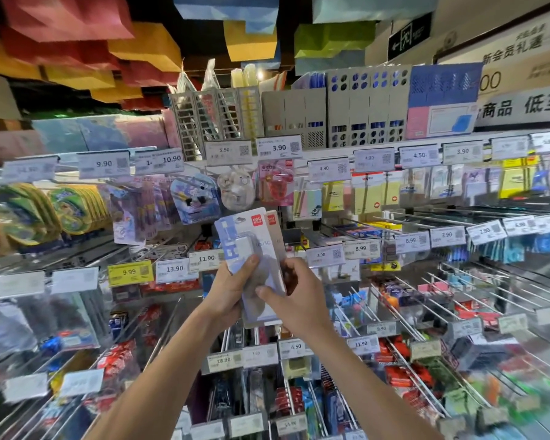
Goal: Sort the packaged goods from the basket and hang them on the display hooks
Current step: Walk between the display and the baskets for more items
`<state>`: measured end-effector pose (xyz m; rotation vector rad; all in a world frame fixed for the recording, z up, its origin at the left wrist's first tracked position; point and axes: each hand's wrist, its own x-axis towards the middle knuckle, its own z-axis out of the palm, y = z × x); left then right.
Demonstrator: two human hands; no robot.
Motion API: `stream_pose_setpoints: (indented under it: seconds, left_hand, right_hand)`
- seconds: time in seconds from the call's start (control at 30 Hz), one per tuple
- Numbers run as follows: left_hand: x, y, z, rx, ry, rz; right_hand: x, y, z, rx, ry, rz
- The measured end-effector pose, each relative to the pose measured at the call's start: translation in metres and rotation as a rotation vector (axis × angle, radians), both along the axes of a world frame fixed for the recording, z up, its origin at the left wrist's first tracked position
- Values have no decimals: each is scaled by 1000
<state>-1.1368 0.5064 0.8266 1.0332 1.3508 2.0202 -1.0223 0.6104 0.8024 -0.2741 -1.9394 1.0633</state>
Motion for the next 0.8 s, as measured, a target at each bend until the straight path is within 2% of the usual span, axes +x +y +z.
stream_pose_setpoints:
  seconds: [0.17, 0.23, 0.33, 0.5, 0.63, 0.7, 0.8]
  left_hand:
    - [-2, -6, 5, -57, -7, -33]
    - [-5, -6, 5, -58, -5, -21]
    - [-4, -3, 8, -102, -57, 33]
    - [-5, -8, 14, -170, -82, 44]
    - [-13, -12, 10, -172, -35, -49]
    - [-15, -13, 9, -178, -24, -30]
    - [-18, -13, 10, -198, -17, -25]
  right_hand:
    - [7, -1, 1, -51, 82, 93]
    - [10, 2, 3, -205, 129, 157]
    - [16, 16, -2, -571, 188, 357]
    - [37, 49, -49, -887, -1, 657]
    - [52, 62, -101, -917, -224, 615]
    - [53, 67, -111, -912, -245, 543]
    - [49, 73, -108, -906, -256, 559]
